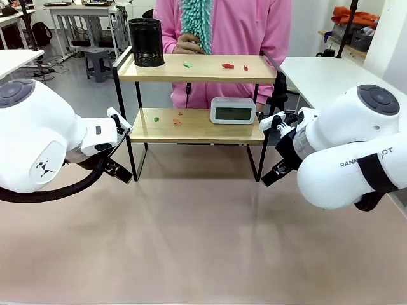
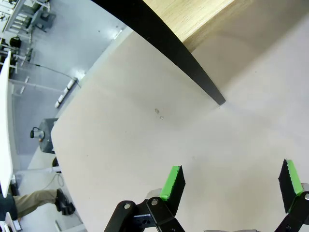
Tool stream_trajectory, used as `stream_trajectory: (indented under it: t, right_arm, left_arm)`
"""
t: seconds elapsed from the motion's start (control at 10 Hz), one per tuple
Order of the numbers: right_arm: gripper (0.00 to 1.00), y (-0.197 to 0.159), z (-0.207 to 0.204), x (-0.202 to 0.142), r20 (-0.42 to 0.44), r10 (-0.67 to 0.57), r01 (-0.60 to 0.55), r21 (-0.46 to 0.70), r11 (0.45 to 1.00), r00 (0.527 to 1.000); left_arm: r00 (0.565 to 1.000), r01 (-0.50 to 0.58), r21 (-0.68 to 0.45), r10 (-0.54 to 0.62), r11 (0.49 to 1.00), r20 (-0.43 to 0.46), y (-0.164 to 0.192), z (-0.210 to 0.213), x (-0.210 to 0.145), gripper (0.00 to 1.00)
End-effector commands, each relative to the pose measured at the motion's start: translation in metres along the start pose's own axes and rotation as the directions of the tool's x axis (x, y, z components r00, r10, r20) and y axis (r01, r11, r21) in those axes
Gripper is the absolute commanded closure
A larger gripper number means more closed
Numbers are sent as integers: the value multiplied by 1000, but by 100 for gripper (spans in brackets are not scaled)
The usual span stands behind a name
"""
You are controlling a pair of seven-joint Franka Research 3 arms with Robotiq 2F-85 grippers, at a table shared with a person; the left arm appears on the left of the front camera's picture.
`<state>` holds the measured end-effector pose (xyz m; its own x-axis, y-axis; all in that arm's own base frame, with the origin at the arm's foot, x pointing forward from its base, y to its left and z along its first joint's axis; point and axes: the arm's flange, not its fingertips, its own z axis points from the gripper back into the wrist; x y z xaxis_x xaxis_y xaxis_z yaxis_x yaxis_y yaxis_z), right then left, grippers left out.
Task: Clean the shelf.
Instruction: Pick up the Duster from the human.
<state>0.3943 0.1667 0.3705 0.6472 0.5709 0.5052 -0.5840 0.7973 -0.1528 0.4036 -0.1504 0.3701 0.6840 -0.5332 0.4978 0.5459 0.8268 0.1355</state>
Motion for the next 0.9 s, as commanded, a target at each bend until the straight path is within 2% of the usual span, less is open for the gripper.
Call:
stream_trajectory:
  t: [0.0,0.1,0.2,0.3,0.4,0.5,0.6,0.7,0.8]
  right_arm:
    - [0,0,0,0,0,-1,1,0,1000,1000]
    - [0,0,0,0,0,0,0,0,1000,1000]
    - [0,-6,34,1,-72,-31,43,171,984,997]
    - [0,-15,92,2,-56,-234,238,391,889,970]
    - [0,-42,154,-21,27,-462,392,486,781,887]
    - [0,-71,192,-54,82,-668,542,515,664,740]
    - [0,-103,222,-100,104,-820,596,637,489,562]
    - [0,-130,234,-152,139,-923,594,728,341,359]
    - [0,-143,229,-193,108,-978,612,767,195,176]
  left_arm:
    - [1000,1,0,-1,1000,0,0,0,0,0]
    - [1000,0,0,0,1000,0,0,0,0,0]
    - [994,97,-123,-102,988,-38,0,33,-6,0]
    - [985,171,-344,-153,923,81,7,77,-21,0]
    - [978,121,-488,-21,865,206,36,123,-46,0]
    - [947,15,-557,166,831,273,71,149,-75,0]
    - [880,-129,-607,373,784,295,107,161,-108,0]
    - [761,-201,-698,558,688,330,142,163,-143,0]
    - [615,-275,-775,724,569,314,170,158,-175,0]
